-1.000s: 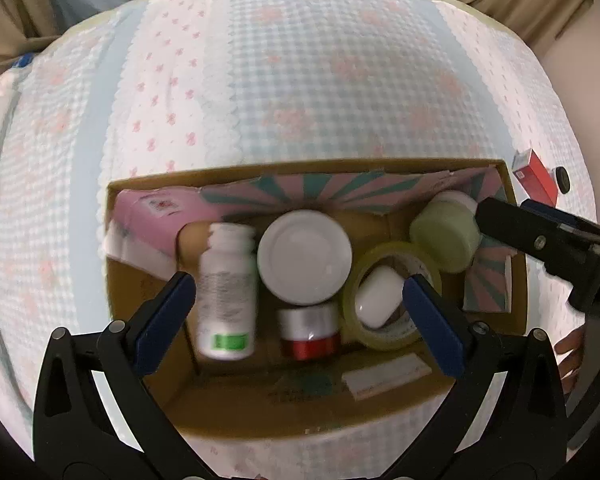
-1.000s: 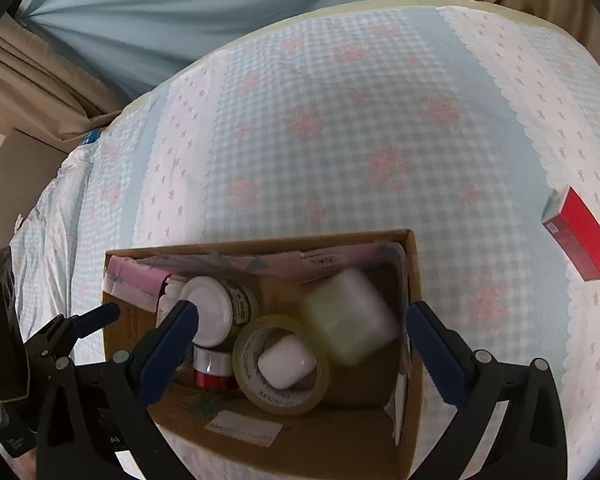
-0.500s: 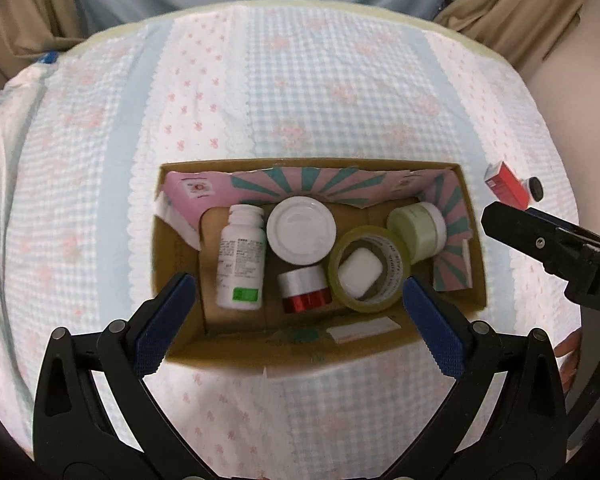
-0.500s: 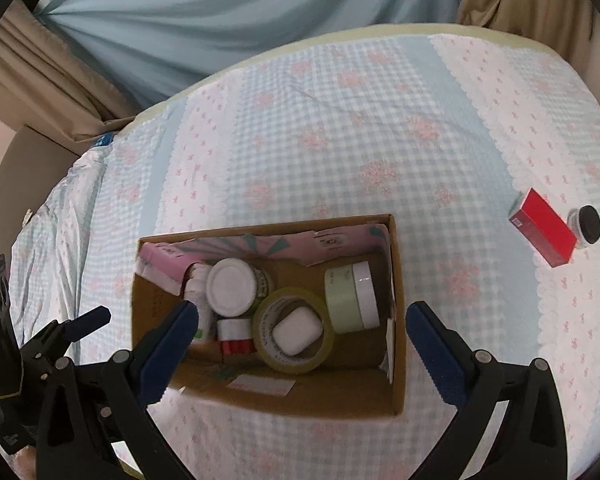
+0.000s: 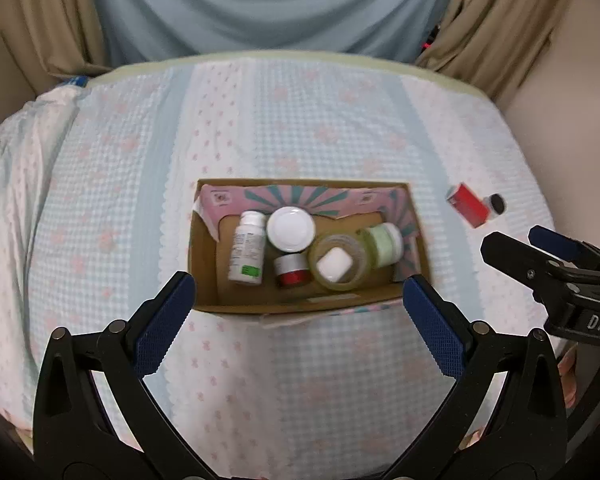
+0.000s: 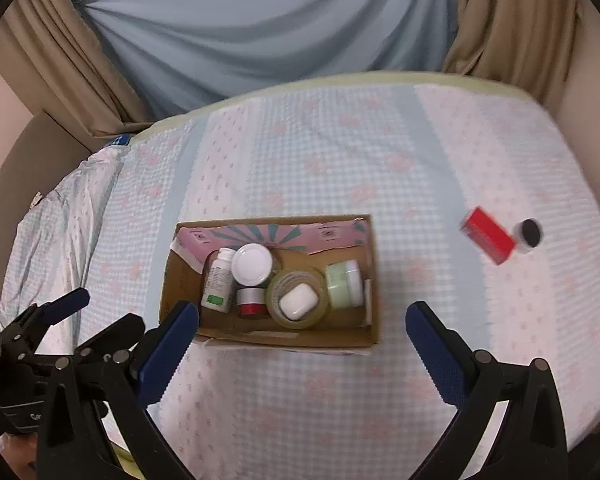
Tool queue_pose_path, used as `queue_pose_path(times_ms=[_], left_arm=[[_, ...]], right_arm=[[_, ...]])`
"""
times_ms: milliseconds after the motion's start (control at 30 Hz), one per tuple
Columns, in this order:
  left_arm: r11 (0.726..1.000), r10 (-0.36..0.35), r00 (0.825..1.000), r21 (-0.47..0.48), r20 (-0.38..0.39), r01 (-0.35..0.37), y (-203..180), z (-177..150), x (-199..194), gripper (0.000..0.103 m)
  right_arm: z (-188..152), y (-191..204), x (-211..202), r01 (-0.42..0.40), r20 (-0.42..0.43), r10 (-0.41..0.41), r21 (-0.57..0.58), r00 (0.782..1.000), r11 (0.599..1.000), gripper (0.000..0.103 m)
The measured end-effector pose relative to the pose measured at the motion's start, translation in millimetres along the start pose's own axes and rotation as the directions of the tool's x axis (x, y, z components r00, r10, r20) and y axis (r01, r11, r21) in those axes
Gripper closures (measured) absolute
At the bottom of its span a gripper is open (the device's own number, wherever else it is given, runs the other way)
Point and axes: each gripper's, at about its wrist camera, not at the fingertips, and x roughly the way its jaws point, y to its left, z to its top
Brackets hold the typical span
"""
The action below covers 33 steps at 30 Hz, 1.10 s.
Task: Organize rigid objects
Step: 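Grasp the red box with left tool while right tool grasps the black-lidded jar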
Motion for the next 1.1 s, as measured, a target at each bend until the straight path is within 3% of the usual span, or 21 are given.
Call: queue_pose_path(times_ms=[300,600,867,1100], left_arm=[[0.999,0.035,0.994,0.019,0.107,-0.037,-48,-13,-45,0.0],[0.996,0.087,0.987,-0.042,0.137,-0.082,-139,-21,-41,0.0],[0.984,0.081,0.992,-0.166,0.094,-0.065,-242,-29,7,0.0],[0.973,0.05,0.999,-0.226,0.02,-0.045,-310,-15,83,0.0]], right_arm=[[-12,-37,-60,0.037,0.067,-0.035,-0.028,0.997,0.999,0.0],[-11,-136,-97,0.006,0.107,0.003,-0.084,0.994,0.996,0.0],[5,-247,-92,-0.001,0.106,0.02,-0.178,0.994,0.984,0.0],[24,-332,-47,0.038,0.061,-0.024,-0.231,0.998,0.972,0.0]])
